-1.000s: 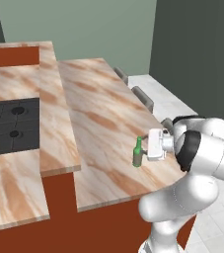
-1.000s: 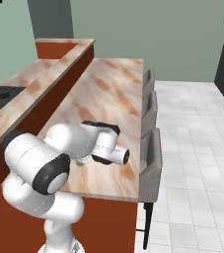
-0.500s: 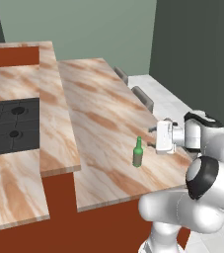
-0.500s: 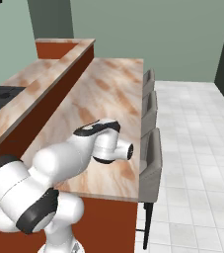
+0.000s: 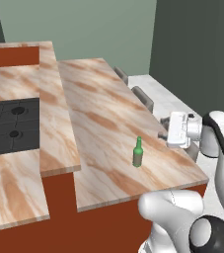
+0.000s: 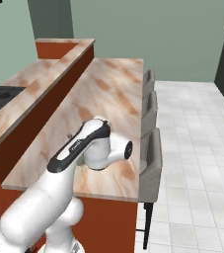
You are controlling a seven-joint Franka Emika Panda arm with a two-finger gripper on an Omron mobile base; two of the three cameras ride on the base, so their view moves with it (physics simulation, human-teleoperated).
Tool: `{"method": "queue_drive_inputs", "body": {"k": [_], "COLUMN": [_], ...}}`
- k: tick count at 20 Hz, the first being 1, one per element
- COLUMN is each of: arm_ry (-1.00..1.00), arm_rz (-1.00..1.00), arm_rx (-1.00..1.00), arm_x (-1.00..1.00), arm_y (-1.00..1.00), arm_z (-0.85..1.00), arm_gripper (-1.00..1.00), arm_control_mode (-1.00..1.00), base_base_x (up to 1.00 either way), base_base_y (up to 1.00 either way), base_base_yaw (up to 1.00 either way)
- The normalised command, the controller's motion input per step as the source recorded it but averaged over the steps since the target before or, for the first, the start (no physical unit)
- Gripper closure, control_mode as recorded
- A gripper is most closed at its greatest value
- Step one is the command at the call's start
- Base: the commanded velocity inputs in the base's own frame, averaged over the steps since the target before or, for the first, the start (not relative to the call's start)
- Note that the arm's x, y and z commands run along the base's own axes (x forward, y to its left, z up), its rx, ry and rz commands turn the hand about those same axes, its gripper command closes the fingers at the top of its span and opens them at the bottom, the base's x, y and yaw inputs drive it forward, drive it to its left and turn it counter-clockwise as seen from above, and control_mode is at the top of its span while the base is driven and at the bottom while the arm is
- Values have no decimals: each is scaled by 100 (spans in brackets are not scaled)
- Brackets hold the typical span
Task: Get the candle and the beer from the cabinet and move them to the dining counter.
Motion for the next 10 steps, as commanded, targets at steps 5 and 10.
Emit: {"method": "queue_drive_inputs", "body": {"k": [5,10], "arm_ry": [0,1], "arm_rz": [-20,-21], "arm_rx": [3,1], "arm_x": [-83,-88], "arm_y": [1,18], "arm_z": [85,64], "arm_gripper": [-100,-100], "arm_control_mode": [-100,-100], "base_base_x": [0,0], "base_base_y": [0,0], "base_base_yaw": [0,0]}}
